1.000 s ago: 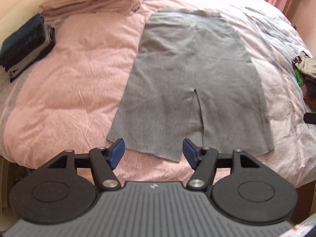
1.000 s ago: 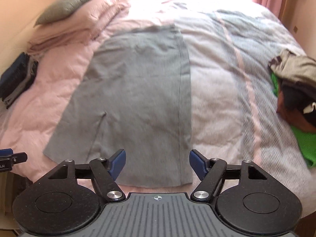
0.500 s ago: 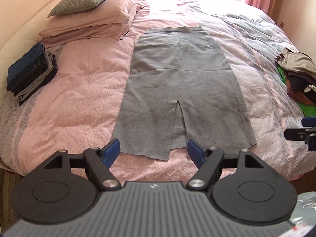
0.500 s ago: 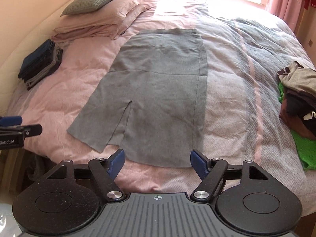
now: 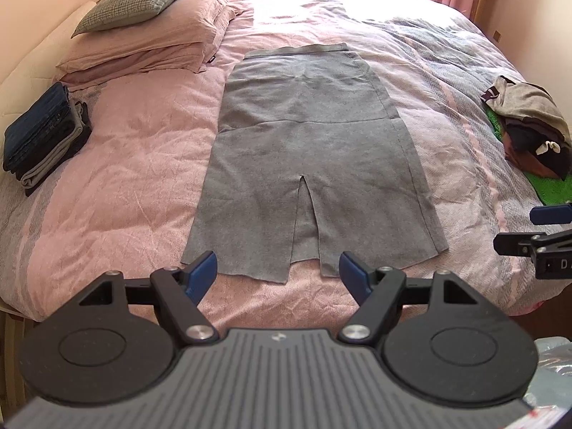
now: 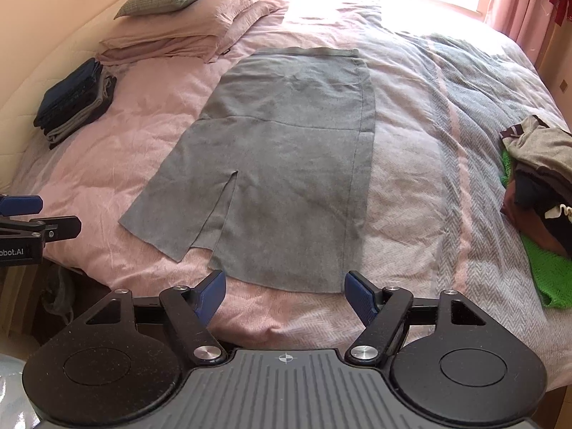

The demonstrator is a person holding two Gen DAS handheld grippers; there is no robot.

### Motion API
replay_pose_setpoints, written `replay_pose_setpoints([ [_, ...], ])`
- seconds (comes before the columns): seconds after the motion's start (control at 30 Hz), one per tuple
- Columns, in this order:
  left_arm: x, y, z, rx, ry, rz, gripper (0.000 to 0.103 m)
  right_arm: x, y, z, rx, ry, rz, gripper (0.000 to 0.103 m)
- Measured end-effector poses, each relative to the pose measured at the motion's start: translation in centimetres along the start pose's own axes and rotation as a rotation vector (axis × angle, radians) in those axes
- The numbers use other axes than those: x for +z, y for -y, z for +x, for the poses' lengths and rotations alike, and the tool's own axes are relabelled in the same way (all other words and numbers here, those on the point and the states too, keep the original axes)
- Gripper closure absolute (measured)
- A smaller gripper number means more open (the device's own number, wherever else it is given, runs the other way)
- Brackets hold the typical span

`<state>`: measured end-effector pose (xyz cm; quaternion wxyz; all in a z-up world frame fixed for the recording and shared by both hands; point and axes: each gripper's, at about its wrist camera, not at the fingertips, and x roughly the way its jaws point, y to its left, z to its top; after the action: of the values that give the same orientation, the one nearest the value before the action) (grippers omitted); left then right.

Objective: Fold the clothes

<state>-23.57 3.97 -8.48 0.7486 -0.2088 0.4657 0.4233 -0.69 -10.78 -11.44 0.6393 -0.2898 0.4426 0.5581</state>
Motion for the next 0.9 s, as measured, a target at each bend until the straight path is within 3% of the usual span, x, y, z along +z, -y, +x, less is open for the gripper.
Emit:
replay_pose_setpoints([
  [0.9,1.8,0.1,0.4,-0.008,0.014,-0.016,0.031,2.1,-0.1,0.5,0.003,0.005,-0.041,0.032],
])
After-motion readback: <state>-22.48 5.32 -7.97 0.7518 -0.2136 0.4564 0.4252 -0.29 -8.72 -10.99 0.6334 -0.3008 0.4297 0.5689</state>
